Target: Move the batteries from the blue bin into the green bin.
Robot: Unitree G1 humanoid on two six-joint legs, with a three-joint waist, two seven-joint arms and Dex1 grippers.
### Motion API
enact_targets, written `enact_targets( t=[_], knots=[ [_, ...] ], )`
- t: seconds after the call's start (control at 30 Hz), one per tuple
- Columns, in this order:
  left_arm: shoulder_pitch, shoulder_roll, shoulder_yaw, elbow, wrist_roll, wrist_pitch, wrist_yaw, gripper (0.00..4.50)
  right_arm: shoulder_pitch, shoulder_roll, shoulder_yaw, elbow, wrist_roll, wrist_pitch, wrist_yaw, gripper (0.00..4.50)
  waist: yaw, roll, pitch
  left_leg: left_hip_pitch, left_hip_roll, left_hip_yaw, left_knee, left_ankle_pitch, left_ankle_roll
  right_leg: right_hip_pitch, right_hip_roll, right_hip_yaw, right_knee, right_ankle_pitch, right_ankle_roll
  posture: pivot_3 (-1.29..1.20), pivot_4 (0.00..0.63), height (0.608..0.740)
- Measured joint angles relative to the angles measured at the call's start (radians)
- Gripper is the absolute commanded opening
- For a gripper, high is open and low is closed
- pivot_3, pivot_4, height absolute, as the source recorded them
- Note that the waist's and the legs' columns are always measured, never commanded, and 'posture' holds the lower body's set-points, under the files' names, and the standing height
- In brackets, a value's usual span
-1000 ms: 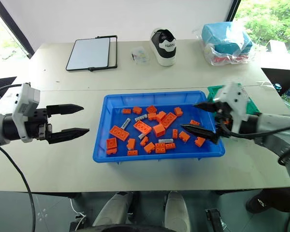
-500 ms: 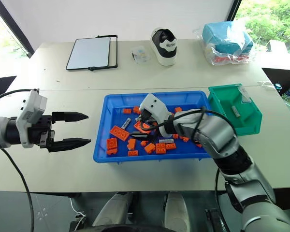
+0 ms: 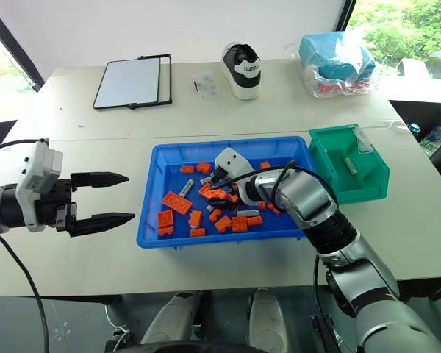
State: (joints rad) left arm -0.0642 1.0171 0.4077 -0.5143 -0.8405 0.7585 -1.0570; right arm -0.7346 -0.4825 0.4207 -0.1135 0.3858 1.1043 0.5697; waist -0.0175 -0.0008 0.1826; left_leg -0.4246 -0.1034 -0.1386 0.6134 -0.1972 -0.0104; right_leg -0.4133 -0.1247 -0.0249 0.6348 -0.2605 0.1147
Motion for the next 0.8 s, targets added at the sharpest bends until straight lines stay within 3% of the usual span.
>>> enact_targets(
  t=[0.13, 0.33, 0.57, 0.67, 0.73, 0.8],
  knots=[
    [-0.014, -0.003, -0.001, 0.007, 0.000, -0.001, 0.011, 4.50, 0.000, 0.024, 0.000, -0.001, -0.013, 0.003, 0.010, 1.63, 0.001, 0.000, 0.000, 0.000, 0.002, 0.000, 0.000, 0.001, -0.001, 0.000, 0.002, 0.000, 0.000, 0.002, -0.002, 0.00, 0.150, 0.731],
    [-0.047, -0.007, -0.035, 0.041, 0.008, -0.013, 0.013, 4.50, -0.012, 0.006, -0.085, -0.079, 0.014, 0.059, 0.027, 1.63, 0.004, 0.000, 0.000, 0.000, 0.004, 0.000, 0.000, 0.001, -0.001, -0.001, 0.004, 0.000, 0.000, 0.002, -0.003, 0.00, 0.150, 0.731],
    [-0.079, -0.021, -0.074, 0.062, 0.026, -0.034, 0.015, 4.50, -0.004, -0.245, -0.240, -0.081, -0.011, 0.028, 0.072, 1.63, 0.006, 0.000, 0.000, 0.000, 0.005, 0.001, 0.000, 0.001, -0.002, 0.000, 0.004, 0.000, -0.001, 0.002, -0.004, 0.00, 0.150, 0.731],
    [-0.092, -0.032, -0.083, 0.064, 0.032, -0.046, 0.015, 4.50, 0.035, -0.289, -0.242, -0.030, -0.036, -0.016, 0.094, 2.69, -0.002, 0.000, 0.000, 0.000, 0.008, 0.004, 0.000, 0.001, -0.002, -0.001, 0.006, 0.001, -0.001, 0.003, -0.005, 0.00, 0.150, 0.731],
    [-0.104, -0.039, -0.089, 0.066, 0.036, -0.050, 0.017, 4.50, 0.038, -0.286, -0.214, -0.008, -0.064, -0.068, 0.109, 3.62, -0.005, 0.001, 0.001, 0.000, 0.010, 0.006, -0.001, 0.001, -0.002, -0.003, 0.006, 0.003, 0.000, 0.003, -0.006, 0.00, 0.150, 0.731],
    [-0.109, -0.040, -0.097, 0.067, 0.040, -0.051, 0.018, 4.50, 0.018, -0.252, -0.186, 0.001, -0.076, -0.126, 0.135, 3.62, -0.008, 0.001, 0.001, 0.000, 0.011, 0.007, -0.001, 0.001, -0.002, -0.004, 0.008, 0.004, 0.000, 0.004, -0.007, 0.00, 0.150, 0.731]
  ],
)
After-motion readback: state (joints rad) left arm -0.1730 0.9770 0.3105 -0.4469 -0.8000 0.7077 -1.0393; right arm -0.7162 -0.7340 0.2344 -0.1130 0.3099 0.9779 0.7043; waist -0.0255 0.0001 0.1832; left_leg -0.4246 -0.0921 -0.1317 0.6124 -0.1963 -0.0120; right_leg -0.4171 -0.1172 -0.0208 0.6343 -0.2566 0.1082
